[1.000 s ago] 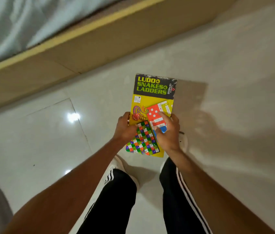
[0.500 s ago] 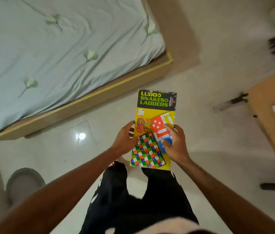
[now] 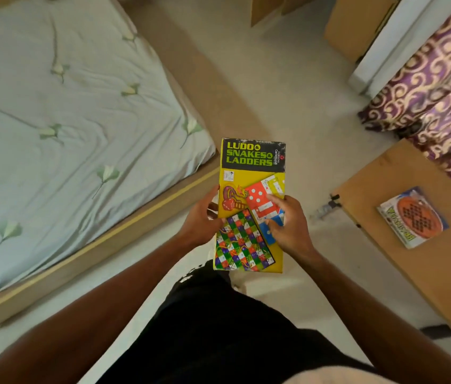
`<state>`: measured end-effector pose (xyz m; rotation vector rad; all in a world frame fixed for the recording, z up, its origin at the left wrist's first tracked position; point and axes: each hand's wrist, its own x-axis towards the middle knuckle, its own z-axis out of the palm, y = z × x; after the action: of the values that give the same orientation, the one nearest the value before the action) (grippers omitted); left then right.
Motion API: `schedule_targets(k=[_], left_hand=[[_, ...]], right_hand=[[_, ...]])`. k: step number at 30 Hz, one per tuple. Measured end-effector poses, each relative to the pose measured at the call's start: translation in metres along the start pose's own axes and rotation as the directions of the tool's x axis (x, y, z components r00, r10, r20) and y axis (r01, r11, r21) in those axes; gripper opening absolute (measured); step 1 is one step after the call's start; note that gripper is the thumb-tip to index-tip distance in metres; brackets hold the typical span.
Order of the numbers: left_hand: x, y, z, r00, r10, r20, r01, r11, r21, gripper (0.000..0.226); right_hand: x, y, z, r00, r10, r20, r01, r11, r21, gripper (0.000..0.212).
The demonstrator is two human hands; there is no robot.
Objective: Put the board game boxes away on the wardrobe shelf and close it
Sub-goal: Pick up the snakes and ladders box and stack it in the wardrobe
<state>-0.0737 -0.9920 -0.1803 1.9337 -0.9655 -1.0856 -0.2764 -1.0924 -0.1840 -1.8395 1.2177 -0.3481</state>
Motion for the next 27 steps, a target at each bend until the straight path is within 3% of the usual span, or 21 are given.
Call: schedule_targets(k=[7, 13, 18, 27], left_hand=[[0.138, 0.054, 0.0, 0.997, -0.031, 0.067, 0.041, 0.987, -0.158, 0.076], [0.268, 0.111, -0.024, 0.999, 0.032, 0.038, -0.026, 0.988, -0.155, 0.072], [0.365, 0.155, -0.055, 0.997, 0.076, -0.016, -0.078, 0.983, -0.168, 0.063], [0.575, 0.207, -0.13, 0.986, 0.053, -0.157, -0.078, 0.984, -0.159, 0.072]], right_hand=[[0.136, 0.007, -0.045, 0.998, -0.028, -0.054, 0.027, 0.999, -0.017, 0.056], [0.265, -0.017, -0.08, 0.999, 0.004, -0.053, -0.005, 1.0, -0.022, 0.058], [0.384, -0.044, -0.101, 0.998, -0.047, -0.035, 0.045, 0.997, -0.064, 0.059], [0.642, -0.093, -0.112, 0.99, -0.13, 0.048, 0.133, 0.989, -0.059, 0.059]])
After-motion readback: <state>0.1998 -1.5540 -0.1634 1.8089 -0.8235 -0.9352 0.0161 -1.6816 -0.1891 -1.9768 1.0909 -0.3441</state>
